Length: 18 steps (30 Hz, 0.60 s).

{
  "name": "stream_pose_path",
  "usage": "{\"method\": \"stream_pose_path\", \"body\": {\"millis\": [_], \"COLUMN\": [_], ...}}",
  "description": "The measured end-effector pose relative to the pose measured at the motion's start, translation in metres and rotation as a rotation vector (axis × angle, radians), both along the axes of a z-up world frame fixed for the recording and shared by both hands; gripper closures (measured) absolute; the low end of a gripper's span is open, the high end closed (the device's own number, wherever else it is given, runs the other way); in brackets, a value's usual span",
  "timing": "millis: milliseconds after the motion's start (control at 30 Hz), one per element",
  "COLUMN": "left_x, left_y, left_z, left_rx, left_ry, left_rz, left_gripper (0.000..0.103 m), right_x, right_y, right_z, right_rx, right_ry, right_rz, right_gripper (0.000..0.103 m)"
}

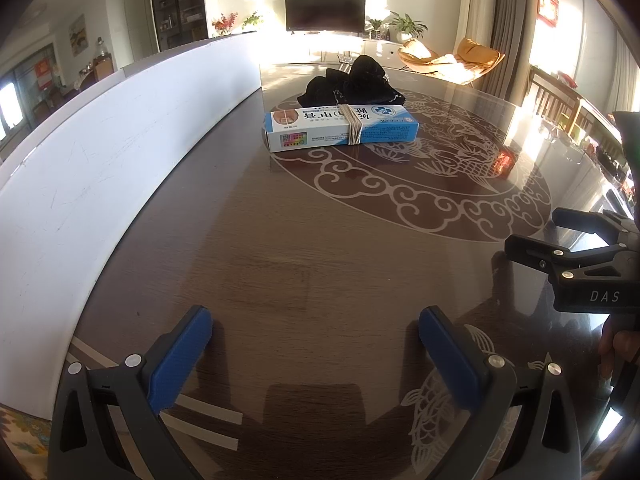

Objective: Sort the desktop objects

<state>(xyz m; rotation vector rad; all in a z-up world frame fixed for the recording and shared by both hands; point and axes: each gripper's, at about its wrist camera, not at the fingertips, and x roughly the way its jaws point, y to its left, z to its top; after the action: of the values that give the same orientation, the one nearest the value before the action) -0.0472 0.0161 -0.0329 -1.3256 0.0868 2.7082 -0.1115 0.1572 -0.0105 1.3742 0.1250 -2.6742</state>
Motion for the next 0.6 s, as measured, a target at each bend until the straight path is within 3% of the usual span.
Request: {"method": "stream_pose_path", "body": {"millis": [333, 600], "left_x": [-0.002, -0.007], "left_y": [-0.004, -0.033], "left_z": [-0.001, -0.002], "left_rx": [0.000, 0.000], "left_ry": [-0.006, -0.021], "left_rz": [0.001, 0.090], "left_gripper": [0.000, 0.000], "right_x": [0.000, 0.000], "right_y": [0.000, 0.000], "right_z": [0.000, 0.000], "right_rx": [0.000, 0.000], "right_ry": [0.000, 0.001], "right_rz": [0.000, 0.000], "right_gripper": [0.000, 0.000]}}
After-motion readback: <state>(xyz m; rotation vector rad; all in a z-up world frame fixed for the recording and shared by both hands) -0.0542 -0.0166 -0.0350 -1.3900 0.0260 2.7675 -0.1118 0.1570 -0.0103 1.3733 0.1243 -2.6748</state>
